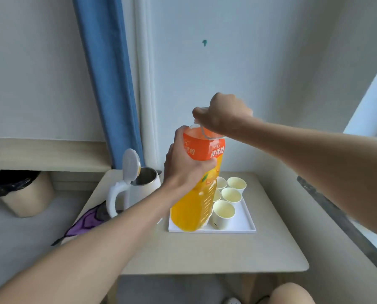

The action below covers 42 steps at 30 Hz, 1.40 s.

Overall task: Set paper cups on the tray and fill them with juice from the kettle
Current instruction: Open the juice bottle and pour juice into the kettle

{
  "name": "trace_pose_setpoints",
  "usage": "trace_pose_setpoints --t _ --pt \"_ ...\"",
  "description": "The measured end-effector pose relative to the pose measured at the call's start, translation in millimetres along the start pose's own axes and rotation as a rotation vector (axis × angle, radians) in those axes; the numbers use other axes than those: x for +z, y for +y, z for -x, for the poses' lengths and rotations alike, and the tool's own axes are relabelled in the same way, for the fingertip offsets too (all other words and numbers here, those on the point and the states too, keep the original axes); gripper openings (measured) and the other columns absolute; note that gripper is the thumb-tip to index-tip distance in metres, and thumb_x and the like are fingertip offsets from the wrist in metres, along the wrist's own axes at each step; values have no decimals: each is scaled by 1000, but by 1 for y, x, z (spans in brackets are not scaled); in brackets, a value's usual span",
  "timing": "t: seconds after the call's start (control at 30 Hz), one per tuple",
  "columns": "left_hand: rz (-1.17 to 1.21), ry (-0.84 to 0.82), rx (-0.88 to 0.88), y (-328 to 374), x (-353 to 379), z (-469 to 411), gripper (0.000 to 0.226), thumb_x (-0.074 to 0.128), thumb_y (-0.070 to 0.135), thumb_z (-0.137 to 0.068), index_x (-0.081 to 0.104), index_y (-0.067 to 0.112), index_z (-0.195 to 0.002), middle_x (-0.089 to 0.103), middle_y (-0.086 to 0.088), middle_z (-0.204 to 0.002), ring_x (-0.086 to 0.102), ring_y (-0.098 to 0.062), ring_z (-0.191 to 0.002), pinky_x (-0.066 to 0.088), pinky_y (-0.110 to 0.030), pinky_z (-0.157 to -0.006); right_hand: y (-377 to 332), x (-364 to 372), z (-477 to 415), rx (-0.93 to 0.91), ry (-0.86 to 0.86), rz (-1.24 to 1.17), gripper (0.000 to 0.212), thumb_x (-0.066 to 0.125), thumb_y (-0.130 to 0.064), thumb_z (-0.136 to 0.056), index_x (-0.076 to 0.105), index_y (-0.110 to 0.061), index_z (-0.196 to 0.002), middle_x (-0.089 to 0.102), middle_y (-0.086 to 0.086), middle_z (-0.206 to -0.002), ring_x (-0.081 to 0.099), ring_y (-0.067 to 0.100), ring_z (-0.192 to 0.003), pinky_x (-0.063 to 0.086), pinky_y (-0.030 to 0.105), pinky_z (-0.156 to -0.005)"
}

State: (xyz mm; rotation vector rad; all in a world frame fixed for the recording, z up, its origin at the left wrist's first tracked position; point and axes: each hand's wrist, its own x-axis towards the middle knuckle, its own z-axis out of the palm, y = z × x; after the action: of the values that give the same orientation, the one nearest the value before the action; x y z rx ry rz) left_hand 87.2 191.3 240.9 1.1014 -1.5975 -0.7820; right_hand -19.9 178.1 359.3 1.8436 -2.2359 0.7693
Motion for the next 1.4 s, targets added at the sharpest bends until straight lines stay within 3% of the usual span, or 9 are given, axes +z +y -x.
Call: trace_pose_setpoints --t 0.23,0.57,0.63,0.73,0.87,0.93,1.07,1.27,1.4 --pt "53 -182 -71 -61 29 64 80 91 38 -62 43 55 -123 62 30 -113 62 2 -109 58 -29 -89 51 37 54 25 -287 204 48 46 -59 -90 47 -16 -69 54 -1 -70 50 16 -59 31 24 -53" --pt "-40 -448 -57 -107 40 55 93 96 9 -70 35 41 -132 57 19 -126 62 -15 -122 59 -32 -91 66 70 76 25 -345 200 41 49 -50 -92 45 -18 -66 52 -1 -68 51 18 -61 27 24 -51" --pt "-73 -472 -51 -114 39 52 96 98 16 -68 34 42 -135 57 15 -129 61 -18 -124 60 -36 -94 64 74 77 -6 -332 222 42 47 -50 -93 42 -19 -65 48 -1 -68 53 22 -69 26 25 -51" --pt "-132 -458 -40 -117 38 46 102 97 50 -55 37 41 -137 53 3 -135 61 -19 -123 61 -41 -95 57 78 78 -97 -298 305 40 44 -46 -94 40 -19 -65 44 -1 -68 52 24 -73 26 24 -52" --pt "-103 -426 -12 -106 41 38 84 99 43 -64 46 43 -128 61 20 -117 63 3 -105 52 -12 -81 48 81 76 -259 -299 497 32 40 -44 -98 54 -19 -84 45 0 -69 55 26 -78 50 29 -77" --pt "-89 -469 -25 -102 40 34 77 98 43 -64 53 39 -126 66 26 -111 65 6 -101 55 -19 -83 49 80 75 -281 -320 534 38 36 -52 -99 51 -20 -84 43 0 -70 54 26 -79 49 29 -78" --pt "-61 -567 -55 -103 35 24 90 93 55 -52 59 33 -132 74 10 -122 71 -15 -113 60 -48 -97 63 81 74 -204 -334 350 53 39 -60 -97 38 -17 -65 40 -1 -65 50 25 -74 26 25 -52" --pt "-75 -653 -60 -105 30 9 96 96 40 -54 52 31 -139 71 9 -128 69 -13 -118 58 -47 -101 71 74 72 -358 -519 278 41 35 -50 -103 41 -23 -73 51 6 -83 47 28 -75 27 30 -49" --pt "-101 -702 -59 -106 28 4 94 99 27 -63 48 30 -142 67 13 -128 67 -8 -117 59 -39 -100 66 64 62 -407 -654 229 41 42 -42 -103 58 -4 -100 61 13 -95 56 31 -85 38 34 -62"
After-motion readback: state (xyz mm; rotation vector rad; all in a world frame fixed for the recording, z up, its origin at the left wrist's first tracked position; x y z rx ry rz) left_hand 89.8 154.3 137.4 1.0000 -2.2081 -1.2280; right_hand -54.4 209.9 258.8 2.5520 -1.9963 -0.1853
